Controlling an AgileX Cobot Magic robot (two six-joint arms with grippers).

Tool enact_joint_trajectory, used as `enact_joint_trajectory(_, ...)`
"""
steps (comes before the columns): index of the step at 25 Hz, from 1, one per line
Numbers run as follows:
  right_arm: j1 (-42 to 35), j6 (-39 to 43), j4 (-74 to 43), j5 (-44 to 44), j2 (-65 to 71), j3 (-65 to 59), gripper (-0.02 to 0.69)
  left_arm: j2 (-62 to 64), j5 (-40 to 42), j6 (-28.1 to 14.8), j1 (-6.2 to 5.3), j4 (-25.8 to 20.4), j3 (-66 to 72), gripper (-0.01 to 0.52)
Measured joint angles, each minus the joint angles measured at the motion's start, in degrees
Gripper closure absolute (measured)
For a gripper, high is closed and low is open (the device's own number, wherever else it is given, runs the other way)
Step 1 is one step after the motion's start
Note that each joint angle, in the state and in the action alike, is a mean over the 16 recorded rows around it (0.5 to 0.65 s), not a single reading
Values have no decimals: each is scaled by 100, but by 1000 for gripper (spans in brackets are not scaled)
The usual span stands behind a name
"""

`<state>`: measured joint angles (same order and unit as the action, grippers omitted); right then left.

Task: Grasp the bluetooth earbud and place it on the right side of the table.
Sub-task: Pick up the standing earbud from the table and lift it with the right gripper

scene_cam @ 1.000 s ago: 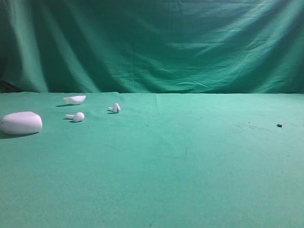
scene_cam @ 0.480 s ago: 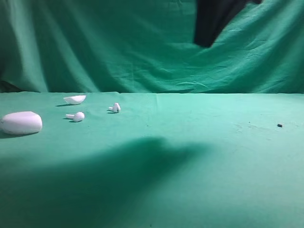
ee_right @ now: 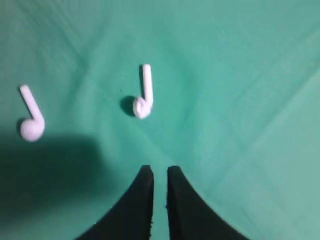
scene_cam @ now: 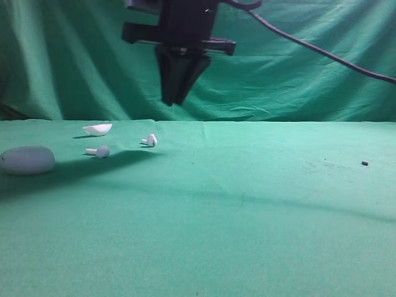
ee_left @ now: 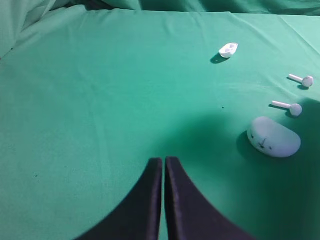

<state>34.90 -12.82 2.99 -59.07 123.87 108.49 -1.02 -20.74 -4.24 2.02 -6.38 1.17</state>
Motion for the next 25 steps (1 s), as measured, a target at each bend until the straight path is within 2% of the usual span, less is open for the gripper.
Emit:
enact_joint_trajectory(6, 195, 253, -58, -182, 798, 1042, 426, 0, 0, 0, 0, 0, 0, 514)
enact_joint_trajectory(13, 284, 403, -105, -267, 1319, 1574, 312, 0, 0, 0, 0, 0, 0, 514)
enact_joint_trajectory(20, 300, 435, -150, -171, 1530, 1630, 297, 0, 0, 0, 0, 0, 0, 514)
enact_joint_trajectory(25, 305, 436, -161, -102, 1608, 1647, 358, 0, 0, 0, 0, 0, 0, 514)
